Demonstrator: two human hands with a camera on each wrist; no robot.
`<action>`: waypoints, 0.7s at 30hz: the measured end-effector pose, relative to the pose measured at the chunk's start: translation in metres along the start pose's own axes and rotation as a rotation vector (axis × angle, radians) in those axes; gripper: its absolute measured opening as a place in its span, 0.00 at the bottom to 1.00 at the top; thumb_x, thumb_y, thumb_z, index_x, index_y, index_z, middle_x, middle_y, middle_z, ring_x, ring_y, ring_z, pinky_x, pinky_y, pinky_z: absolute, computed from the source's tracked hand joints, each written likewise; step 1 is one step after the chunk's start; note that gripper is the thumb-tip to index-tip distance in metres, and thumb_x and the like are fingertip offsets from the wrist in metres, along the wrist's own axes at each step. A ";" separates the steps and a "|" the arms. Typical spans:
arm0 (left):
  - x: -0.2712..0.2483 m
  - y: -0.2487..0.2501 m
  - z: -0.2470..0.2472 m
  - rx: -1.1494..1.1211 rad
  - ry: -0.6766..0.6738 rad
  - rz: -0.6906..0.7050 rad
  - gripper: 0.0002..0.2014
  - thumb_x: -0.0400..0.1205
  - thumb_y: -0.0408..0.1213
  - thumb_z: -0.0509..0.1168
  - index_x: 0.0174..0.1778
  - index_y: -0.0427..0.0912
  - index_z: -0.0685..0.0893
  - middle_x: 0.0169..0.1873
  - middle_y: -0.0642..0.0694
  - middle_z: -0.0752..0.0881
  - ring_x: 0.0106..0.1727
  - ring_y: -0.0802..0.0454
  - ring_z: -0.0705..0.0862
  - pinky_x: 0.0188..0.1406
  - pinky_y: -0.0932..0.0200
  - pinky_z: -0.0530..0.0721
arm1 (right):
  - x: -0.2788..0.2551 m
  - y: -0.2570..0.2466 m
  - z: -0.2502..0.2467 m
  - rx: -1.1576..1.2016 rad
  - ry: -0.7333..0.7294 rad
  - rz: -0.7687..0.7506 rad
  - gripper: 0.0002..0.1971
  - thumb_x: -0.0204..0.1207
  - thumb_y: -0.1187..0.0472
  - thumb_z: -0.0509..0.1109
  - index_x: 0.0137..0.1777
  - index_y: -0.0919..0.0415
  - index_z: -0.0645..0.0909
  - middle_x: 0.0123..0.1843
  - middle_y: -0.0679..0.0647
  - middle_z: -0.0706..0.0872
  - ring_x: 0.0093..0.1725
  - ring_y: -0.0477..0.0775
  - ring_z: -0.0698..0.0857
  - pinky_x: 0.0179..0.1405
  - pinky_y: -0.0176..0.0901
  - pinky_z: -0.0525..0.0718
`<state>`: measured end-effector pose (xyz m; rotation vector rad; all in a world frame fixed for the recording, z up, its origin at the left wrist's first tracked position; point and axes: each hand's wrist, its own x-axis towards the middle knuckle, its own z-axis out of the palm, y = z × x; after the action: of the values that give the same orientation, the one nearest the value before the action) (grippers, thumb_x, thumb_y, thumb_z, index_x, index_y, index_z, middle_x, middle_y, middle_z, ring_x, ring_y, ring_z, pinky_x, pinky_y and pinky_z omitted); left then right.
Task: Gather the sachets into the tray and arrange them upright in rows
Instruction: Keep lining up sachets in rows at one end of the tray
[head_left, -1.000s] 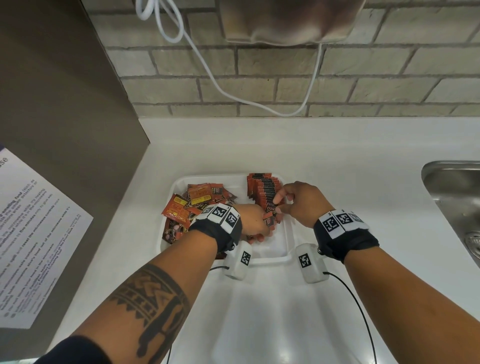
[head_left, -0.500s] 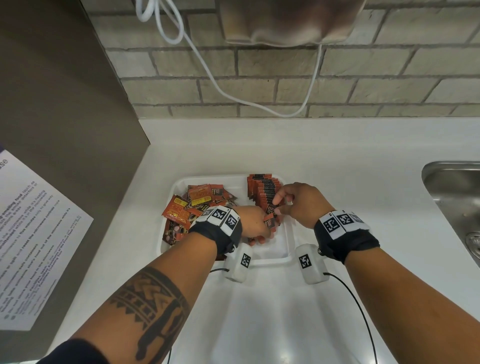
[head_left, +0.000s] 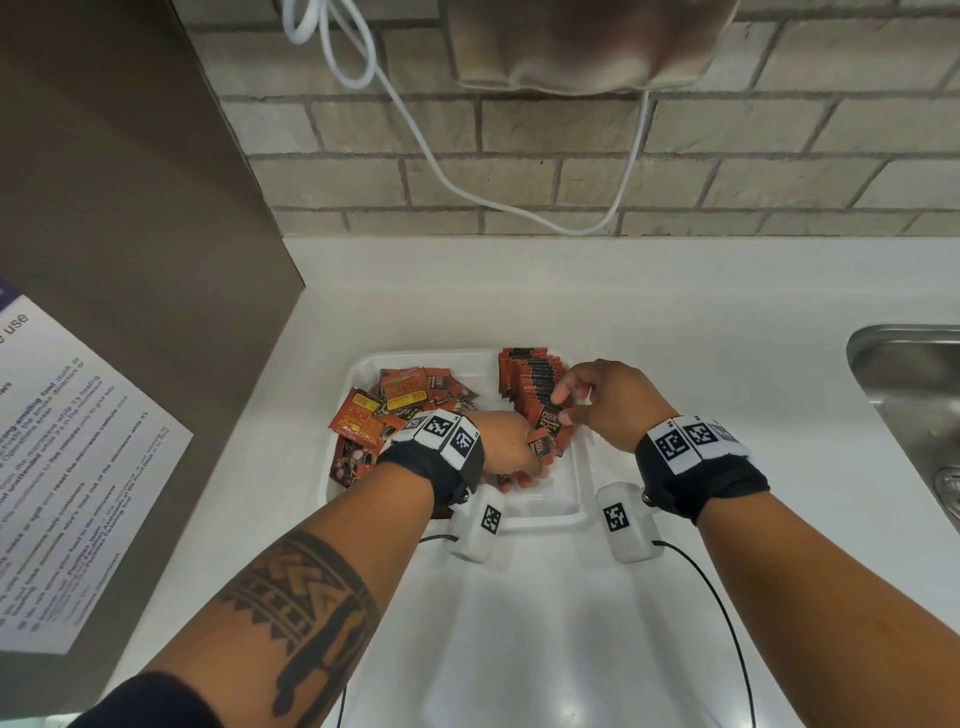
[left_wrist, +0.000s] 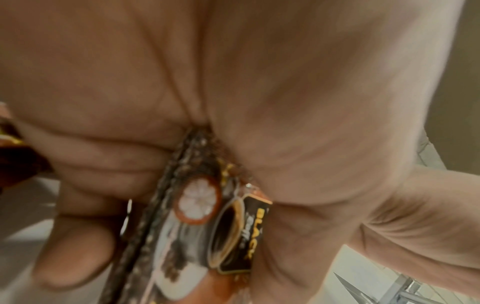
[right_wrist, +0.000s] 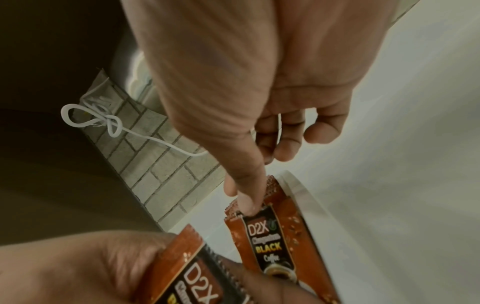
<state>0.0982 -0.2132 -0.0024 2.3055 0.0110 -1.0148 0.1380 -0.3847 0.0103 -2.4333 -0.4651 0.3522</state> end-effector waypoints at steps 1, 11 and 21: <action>0.001 0.000 0.000 -0.010 0.000 -0.005 0.13 0.85 0.41 0.69 0.58 0.34 0.87 0.40 0.46 0.89 0.37 0.49 0.85 0.49 0.53 0.89 | 0.000 0.000 0.000 -0.004 -0.008 0.005 0.10 0.72 0.65 0.79 0.46 0.49 0.86 0.40 0.44 0.78 0.39 0.38 0.76 0.35 0.25 0.69; 0.005 0.003 0.003 -0.018 -0.018 0.016 0.06 0.85 0.39 0.68 0.48 0.40 0.85 0.37 0.48 0.88 0.30 0.53 0.83 0.30 0.64 0.84 | 0.001 -0.005 0.003 -0.009 -0.015 0.019 0.12 0.72 0.66 0.78 0.42 0.46 0.84 0.40 0.46 0.80 0.39 0.44 0.78 0.35 0.31 0.72; 0.004 0.001 0.005 -0.027 -0.021 0.000 0.11 0.84 0.39 0.68 0.55 0.35 0.86 0.37 0.47 0.88 0.32 0.51 0.84 0.34 0.61 0.86 | -0.001 -0.004 0.005 0.024 -0.022 0.018 0.12 0.70 0.67 0.79 0.40 0.46 0.85 0.37 0.45 0.78 0.37 0.44 0.77 0.36 0.33 0.72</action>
<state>0.0980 -0.2177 -0.0065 2.2699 0.0160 -1.0321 0.1343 -0.3795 0.0087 -2.4142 -0.4461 0.3910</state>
